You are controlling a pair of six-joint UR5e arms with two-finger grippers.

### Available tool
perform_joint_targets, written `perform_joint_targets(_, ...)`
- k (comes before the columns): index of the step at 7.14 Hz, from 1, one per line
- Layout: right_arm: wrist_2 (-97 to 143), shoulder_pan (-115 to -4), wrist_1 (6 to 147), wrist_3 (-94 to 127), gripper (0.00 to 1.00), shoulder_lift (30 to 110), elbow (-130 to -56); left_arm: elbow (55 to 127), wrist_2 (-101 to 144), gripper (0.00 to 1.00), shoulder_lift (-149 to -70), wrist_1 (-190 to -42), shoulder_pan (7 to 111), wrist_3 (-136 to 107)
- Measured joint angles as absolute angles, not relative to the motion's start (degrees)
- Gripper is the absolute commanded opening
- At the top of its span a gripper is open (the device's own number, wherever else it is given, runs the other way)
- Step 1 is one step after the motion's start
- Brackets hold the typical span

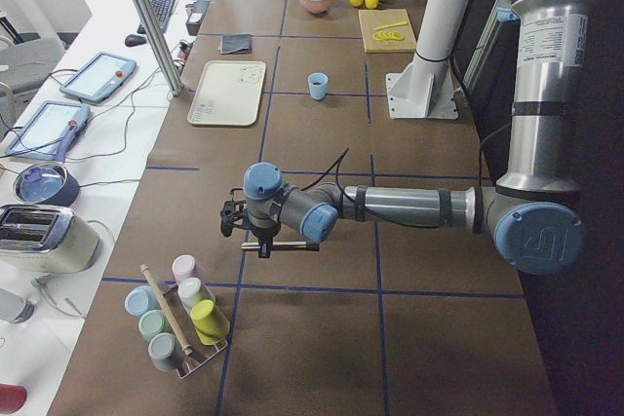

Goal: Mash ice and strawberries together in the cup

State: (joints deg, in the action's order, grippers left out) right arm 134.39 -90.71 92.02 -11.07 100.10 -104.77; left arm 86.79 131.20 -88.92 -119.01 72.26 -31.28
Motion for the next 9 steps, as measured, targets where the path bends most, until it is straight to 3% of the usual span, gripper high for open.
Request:
perform_joint_targets(2, 134.4, -90.7, 92.0, -11.1, 0.99, 100.1, -104.8, 84.1, 131.1, 0.29, -88.6, -122.8, 68.7, -32.3)
perform_joint_targets(3, 134.4, -90.7, 92.0, -11.1, 0.99, 100.1, -104.8, 83.6, 130.9, 0.97, -88.5, -123.2, 67.5, -32.3)
perform_joint_targets(9, 134.4, -90.7, 92.0, -11.1, 0.99, 100.0, -104.8, 85.5, 130.8, 1.0, -88.5, -124.3, 66.1, -30.5)
